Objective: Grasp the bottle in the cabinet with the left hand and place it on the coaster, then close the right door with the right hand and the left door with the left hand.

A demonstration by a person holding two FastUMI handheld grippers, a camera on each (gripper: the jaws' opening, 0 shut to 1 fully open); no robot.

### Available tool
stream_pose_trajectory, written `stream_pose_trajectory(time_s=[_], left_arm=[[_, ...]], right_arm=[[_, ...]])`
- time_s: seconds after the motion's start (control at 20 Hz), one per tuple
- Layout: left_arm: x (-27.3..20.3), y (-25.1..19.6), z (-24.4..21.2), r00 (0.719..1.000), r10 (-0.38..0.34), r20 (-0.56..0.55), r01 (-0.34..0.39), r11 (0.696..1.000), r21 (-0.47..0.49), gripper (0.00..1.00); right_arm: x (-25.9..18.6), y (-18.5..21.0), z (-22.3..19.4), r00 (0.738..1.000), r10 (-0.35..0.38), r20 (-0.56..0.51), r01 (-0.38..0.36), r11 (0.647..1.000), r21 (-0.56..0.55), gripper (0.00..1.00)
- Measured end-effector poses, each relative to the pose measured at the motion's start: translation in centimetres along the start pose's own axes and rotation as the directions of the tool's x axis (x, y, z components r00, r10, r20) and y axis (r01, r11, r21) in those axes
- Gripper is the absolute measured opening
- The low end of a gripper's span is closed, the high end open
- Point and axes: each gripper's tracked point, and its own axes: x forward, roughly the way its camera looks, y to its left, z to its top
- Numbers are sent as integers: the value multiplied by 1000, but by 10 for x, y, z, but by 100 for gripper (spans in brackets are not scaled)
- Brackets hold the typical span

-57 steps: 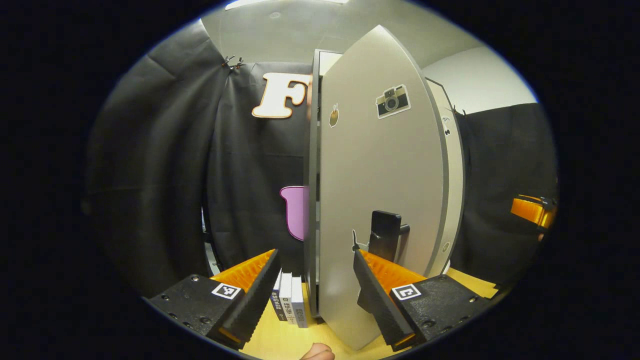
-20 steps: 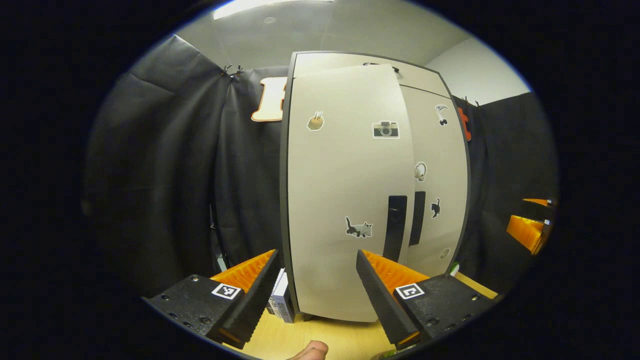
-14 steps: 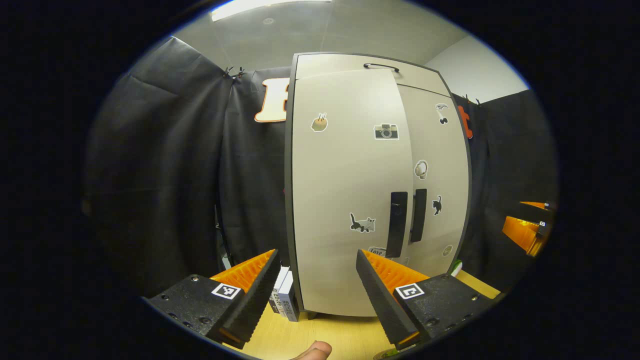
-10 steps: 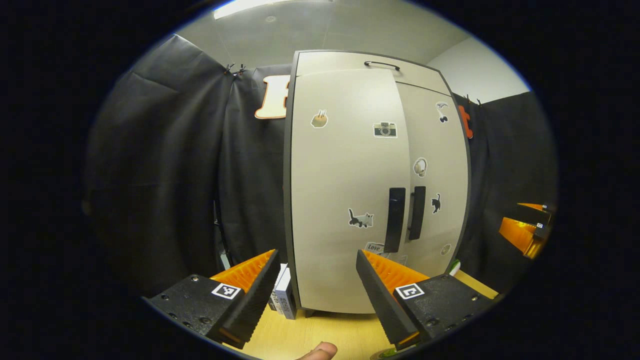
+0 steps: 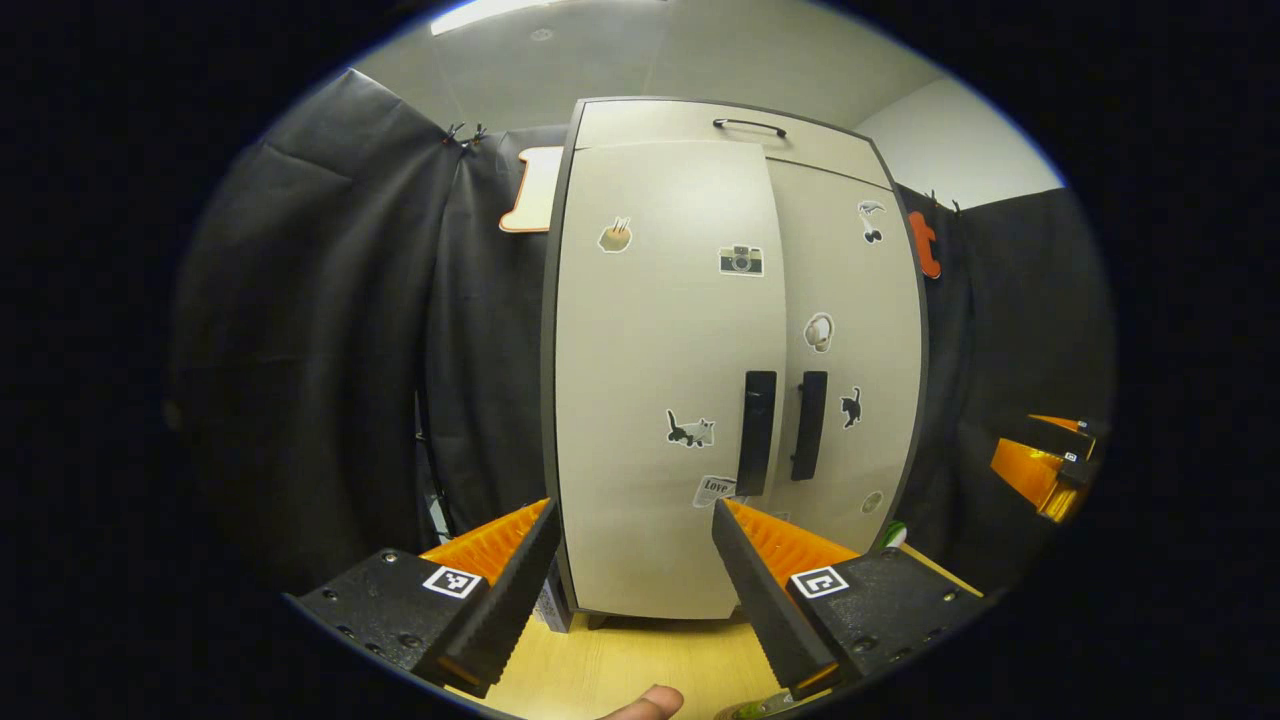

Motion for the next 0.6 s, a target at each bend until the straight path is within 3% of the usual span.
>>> stream_pose_trajectory(time_s=[0.35,0.6], left_arm=[[-2,-14,-1,1000,7,-5,-7,1000,5,97],[-3,-17,3,999,29,14,-29,1000,0,97]], right_arm=[[-6,-46,12,999,-32,24,32,999,19,95],[-13,-58,15,999,-32,31,32,999,19,95]])
